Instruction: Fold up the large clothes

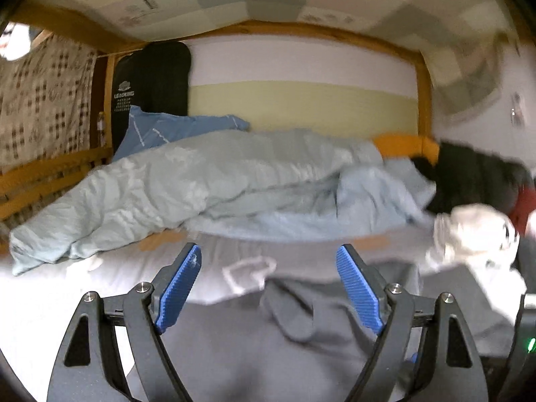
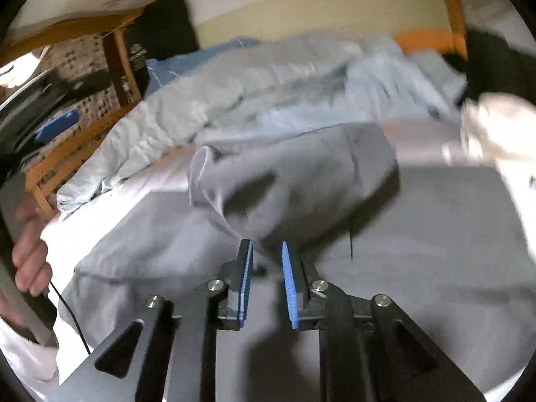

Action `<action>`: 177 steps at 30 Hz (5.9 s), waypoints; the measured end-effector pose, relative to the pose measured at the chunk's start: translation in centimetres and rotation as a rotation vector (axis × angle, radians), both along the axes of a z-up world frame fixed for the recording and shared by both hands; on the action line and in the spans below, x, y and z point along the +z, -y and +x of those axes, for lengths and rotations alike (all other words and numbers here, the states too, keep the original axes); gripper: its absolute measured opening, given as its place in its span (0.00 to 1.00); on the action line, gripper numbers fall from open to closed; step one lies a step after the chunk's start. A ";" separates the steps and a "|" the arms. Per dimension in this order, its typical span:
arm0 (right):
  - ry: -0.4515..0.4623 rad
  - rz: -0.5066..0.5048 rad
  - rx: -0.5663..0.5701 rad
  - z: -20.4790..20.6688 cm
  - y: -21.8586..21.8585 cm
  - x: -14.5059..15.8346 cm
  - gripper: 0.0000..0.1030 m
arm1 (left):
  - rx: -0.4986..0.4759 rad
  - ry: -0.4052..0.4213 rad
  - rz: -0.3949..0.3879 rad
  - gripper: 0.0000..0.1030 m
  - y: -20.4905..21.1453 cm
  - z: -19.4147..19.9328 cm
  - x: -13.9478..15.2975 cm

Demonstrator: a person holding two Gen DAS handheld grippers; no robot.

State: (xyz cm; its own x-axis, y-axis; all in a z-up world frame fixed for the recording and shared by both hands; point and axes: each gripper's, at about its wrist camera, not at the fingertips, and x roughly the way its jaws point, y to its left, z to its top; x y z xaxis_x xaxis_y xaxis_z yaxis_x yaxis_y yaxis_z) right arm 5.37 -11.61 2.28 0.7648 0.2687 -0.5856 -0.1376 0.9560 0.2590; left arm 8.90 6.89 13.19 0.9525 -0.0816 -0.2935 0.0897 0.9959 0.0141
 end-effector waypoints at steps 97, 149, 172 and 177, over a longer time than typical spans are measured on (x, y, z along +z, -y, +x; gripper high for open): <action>0.121 -0.175 -0.115 -13.5 10.7 -2.7 0.87 | 0.033 -0.171 -0.086 0.99 2.5 -15.5 -14.0; 0.169 0.038 -0.258 -18.6 12.7 0.8 0.13 | 0.238 -0.271 -0.702 0.08 -10.6 -19.0 -14.1; -0.100 -0.060 -0.290 9.5 14.8 1.5 0.18 | 0.358 -0.545 -0.369 0.15 -6.2 9.5 -12.8; -0.082 -0.039 -0.219 10.8 16.9 -1.4 0.18 | 0.274 -0.478 -0.253 0.17 -5.0 9.6 -14.2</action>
